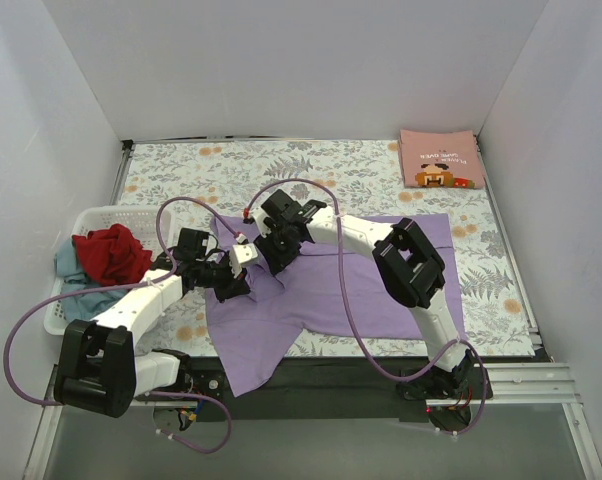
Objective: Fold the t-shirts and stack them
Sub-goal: Fold the tshirt
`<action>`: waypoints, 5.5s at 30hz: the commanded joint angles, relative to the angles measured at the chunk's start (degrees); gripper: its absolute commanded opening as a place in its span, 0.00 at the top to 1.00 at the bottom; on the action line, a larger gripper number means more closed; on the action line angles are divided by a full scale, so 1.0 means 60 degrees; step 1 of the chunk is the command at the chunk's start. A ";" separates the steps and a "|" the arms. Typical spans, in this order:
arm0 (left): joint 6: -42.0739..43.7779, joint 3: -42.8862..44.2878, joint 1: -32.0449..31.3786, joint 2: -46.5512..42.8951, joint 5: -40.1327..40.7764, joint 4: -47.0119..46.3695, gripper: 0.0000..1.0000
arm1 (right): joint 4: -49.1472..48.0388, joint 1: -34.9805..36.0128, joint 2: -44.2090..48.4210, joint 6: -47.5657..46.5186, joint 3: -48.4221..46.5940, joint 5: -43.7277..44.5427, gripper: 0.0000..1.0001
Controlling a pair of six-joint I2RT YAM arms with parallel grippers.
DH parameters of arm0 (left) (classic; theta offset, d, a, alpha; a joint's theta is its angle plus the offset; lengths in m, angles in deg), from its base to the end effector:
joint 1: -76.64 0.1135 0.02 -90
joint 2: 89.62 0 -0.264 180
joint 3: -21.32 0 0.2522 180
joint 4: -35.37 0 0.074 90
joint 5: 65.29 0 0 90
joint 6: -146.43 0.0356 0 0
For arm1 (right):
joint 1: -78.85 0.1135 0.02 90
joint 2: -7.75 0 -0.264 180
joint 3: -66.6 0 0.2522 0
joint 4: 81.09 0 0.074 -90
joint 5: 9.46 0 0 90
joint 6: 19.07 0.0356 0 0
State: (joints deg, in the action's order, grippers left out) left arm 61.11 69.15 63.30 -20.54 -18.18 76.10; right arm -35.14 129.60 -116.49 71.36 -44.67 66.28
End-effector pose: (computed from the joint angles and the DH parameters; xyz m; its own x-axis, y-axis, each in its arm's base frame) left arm 0.1966 -0.0715 0.1803 -0.8169 0.2552 -0.5172 0.5486 0.6204 -0.5605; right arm 0.2908 0.3698 0.1822 -0.5481 -0.6593 -0.5146 -0.8269 0.5197 0.2148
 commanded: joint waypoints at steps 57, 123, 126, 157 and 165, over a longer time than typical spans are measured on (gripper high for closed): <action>-0.0137 -0.0111 0.0027 -0.0292 -0.0102 -0.0114 1.00 | 0.0905 0.0552 -0.0342 -0.0935 -0.0652 0.1058 0.57; -0.5410 0.7095 0.0393 0.5622 0.4306 0.1454 0.78 | 0.1506 -0.7911 0.4361 -0.4231 0.3464 0.0443 0.33; -0.5308 0.7125 0.0393 0.6121 0.4965 0.1190 0.78 | 0.1433 -0.8426 0.3834 -0.4538 0.3479 0.0472 0.35; -0.2144 0.8956 0.1682 0.7808 0.5054 0.1615 0.53 | 0.0906 -0.9248 0.4785 -0.5564 0.6804 0.1776 0.37; -0.2114 0.9747 0.1887 0.8467 0.5010 0.1600 0.63 | 0.0466 -0.9262 0.4390 -0.5755 0.6966 0.2333 0.37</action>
State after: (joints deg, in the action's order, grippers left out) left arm 47.82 124.67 74.14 29.25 11.91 86.19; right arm -29.11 74.39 -87.95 38.57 -3.89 77.88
